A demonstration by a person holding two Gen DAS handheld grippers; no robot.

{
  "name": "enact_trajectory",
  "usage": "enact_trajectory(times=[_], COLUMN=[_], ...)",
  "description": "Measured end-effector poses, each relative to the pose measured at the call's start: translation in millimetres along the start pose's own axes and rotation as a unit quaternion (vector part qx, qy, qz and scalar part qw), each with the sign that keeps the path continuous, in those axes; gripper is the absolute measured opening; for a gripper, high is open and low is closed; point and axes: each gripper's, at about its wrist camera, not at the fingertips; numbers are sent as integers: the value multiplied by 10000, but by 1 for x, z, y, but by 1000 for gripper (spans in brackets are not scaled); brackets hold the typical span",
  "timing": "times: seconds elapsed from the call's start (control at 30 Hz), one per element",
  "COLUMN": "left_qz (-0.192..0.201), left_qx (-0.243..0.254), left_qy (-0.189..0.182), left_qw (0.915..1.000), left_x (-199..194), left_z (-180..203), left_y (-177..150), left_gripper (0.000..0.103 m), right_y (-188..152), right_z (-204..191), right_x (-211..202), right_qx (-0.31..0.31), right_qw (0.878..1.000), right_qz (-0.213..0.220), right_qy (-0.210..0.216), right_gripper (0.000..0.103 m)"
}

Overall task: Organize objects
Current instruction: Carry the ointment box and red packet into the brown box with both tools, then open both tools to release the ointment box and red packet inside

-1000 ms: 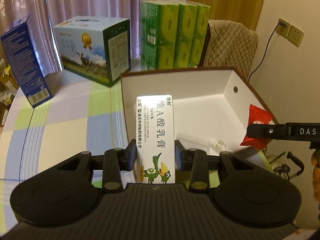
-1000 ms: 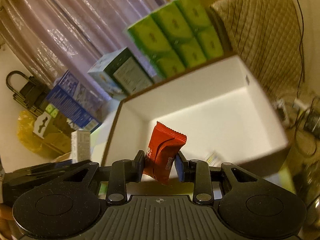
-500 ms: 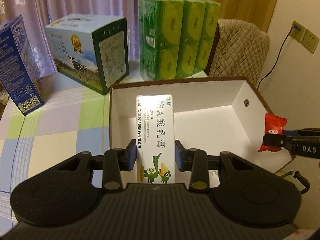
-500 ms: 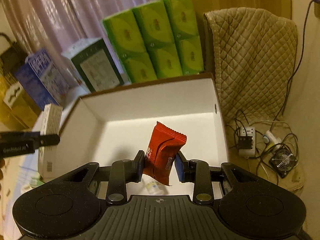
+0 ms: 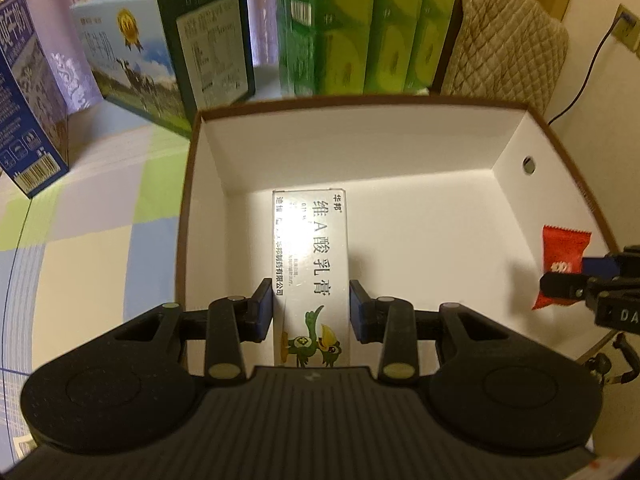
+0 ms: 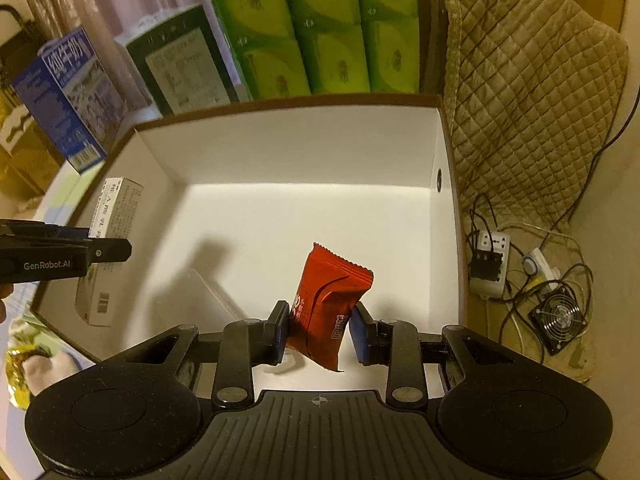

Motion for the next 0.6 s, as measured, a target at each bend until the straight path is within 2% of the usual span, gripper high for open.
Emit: enact_trajectory(times=[0.23,0.43,0.6], left_qz=[-326,-526,-526], left_qx=[34,39,-13], left_qy=[209,235,172], left_qw=[9992,9983,9985], left_x=[21,29,28], left_z=[0,-1,-2], left_y=[-8,-10,-9], left_gripper=[33,34,34], right_y=[0,2,3], right_z=[3,2,2], right_x=[9,12,12], right_qx=[-145,-226,-231], right_qw=[9998,9995,9995], right_qz=[-140,-208,-216], right_qy=[53,67,62], right_gripper=[29,29,29])
Point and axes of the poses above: each gripper's, at about its wrist camera, not at the fingertips, and x roughly the way its jaws point, z to its right, y to its top, and after that the axes turned 12 degrees about -x, right-handed
